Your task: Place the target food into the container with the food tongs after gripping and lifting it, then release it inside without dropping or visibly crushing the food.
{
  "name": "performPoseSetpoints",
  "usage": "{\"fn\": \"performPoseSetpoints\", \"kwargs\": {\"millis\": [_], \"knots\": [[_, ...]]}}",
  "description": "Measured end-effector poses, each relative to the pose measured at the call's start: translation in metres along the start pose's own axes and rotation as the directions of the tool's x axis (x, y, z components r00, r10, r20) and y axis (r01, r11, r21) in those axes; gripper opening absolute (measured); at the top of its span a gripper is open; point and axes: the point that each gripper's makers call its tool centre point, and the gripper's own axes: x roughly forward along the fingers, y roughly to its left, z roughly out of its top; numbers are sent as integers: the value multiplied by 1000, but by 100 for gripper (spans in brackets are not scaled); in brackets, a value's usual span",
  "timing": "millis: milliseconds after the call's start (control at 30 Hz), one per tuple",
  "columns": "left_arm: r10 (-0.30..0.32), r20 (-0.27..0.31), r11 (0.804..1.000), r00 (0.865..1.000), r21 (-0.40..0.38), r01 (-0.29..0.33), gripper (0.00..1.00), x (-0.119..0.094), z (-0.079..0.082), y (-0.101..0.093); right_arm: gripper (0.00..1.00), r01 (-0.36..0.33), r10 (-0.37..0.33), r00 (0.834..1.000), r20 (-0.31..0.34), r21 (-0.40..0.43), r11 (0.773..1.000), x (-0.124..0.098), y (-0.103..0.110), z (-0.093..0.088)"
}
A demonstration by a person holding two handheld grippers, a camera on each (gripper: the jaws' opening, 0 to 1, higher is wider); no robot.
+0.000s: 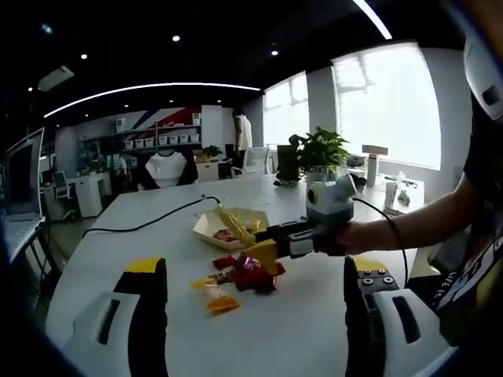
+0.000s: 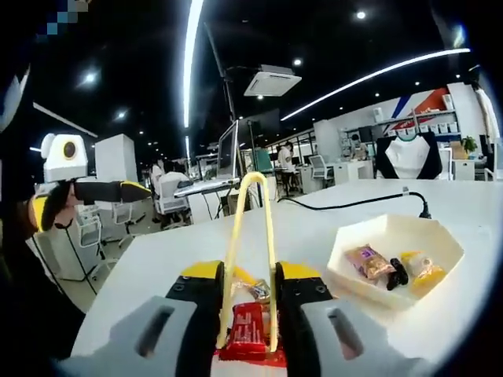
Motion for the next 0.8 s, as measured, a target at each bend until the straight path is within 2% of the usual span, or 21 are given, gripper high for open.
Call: {"fn": "performPoseSetpoints", "kwargs": {"millis": [33,100,133,167,200,233,267,333,367,400,500,667,767,800], "knots": [[0,0,1000,1000,-1,0,99,0,0,0,19,4,-4,1000,3,-22,1000,-1,0,-1],[0,-1,1000,1000,2,0,99,0,1,0,0,-7,8,1000,23,-50,999,-3,0,8],[1,0,1000,1000,4,-1,98,0,1,1,0,-16,15,998,68,20,1000,-2,3,19],[1,1,1000,1000,4,-1,98,0,1,1,0,-23,20,997,69,53,998,-8,1,27],[1,0,1000,1000,4,-1,98,0,1,1,0,-4,2,998,61,36,999,-11,-1,31],[3,-3,1000,1000,2,-3,98,0,1,2,0,20,-20,1000,13,-4,1000,-14,-4,30],[3,-6,1000,1000,0,-3,98,1,0,2,0,24,-23,1000,5,-53,998,-17,-6,33],[-1,-8,1000,1000,-3,1,98,2,-2,1,0,15,-15,999,29,-2,1000,-24,-5,43],[-4,-7,1000,1000,-7,4,98,4,-3,1,0,18,-17,1000,26,-11,1000,-30,-2,50],[-7,-7,1000,1000,-15,7,97,5,-6,1,0,16,-15,1000,24,-38,999,-28,-5,44],[-18,-28,999,999,-42,17,96,8,-15,1,0,8,-8,1000,3,-46,999,-34,2,48],[-35,-60,999,998,-24,34,95,12,-26,5,0,14,-18,998,-67,-69,997,-40,3,39],[-56,-79,998,995,-8,55,92,14,-30,12,0,22,-27,997,-68,-71,997,-63,6,43],[-77,-83,997,994,-7,77,91,15,-30,15,0,30,-34,997,-63,-63,998,-52,7,43]]}}
